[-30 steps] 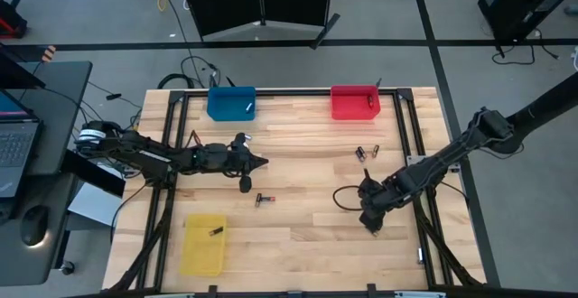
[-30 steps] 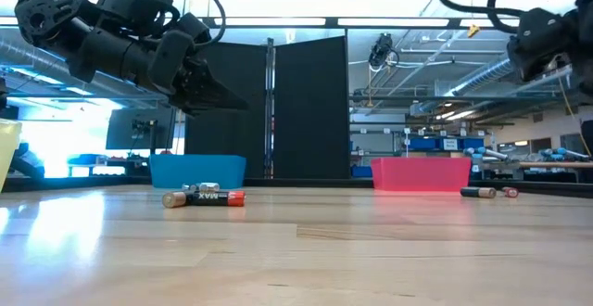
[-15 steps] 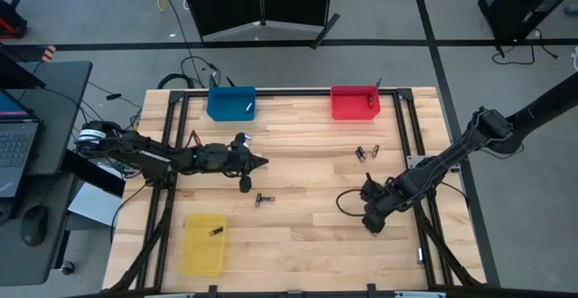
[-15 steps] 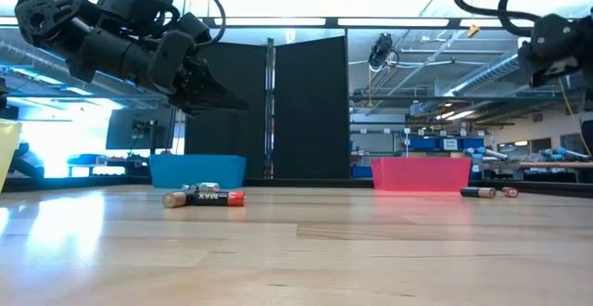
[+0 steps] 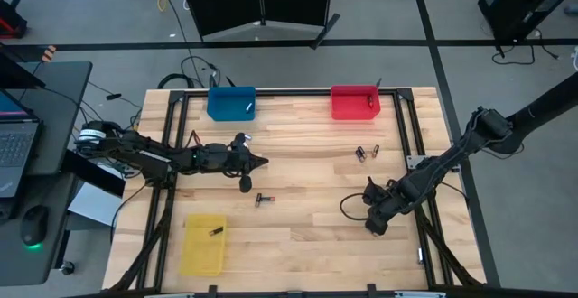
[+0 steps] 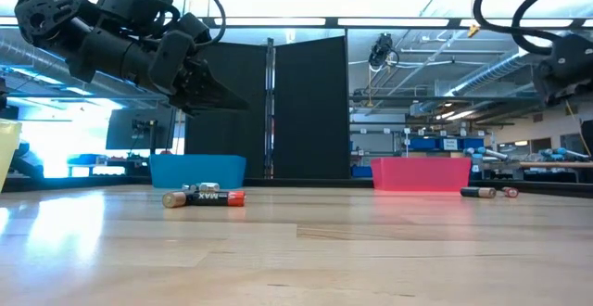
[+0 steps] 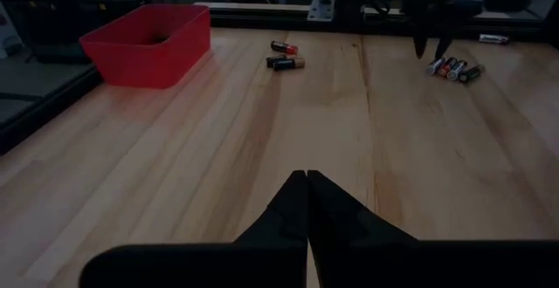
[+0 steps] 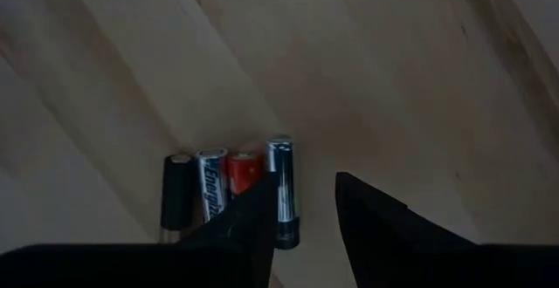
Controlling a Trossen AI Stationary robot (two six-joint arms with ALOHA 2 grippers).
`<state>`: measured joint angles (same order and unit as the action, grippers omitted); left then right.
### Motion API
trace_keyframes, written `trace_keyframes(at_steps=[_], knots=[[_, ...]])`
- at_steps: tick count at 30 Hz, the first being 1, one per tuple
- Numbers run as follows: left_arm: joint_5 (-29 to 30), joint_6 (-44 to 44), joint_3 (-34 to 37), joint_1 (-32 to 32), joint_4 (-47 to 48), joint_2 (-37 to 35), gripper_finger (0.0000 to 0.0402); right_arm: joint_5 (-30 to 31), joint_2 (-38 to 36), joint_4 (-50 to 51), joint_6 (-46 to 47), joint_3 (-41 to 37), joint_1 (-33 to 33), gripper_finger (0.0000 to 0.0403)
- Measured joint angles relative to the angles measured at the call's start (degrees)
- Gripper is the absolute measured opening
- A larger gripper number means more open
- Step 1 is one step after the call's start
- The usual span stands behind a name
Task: Sort batteries
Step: Put the silver battery into the blue bin
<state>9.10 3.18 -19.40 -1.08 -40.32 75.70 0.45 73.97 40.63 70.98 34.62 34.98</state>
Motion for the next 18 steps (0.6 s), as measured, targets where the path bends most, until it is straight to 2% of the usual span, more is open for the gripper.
trace_keyframes(at_steps=[7,18], knots=[[0.0,0.02,0.0,0.0,0.0,0.0,0.0007,0.72,0.0,-1.37,-0.39,-0.8,0.0,0.0126],[0.0,0.04,0.0,0.0,0.0,0.0,0.0007,3.31,-0.04,2.15,-0.31,-0.25,0.11,0.0127]])
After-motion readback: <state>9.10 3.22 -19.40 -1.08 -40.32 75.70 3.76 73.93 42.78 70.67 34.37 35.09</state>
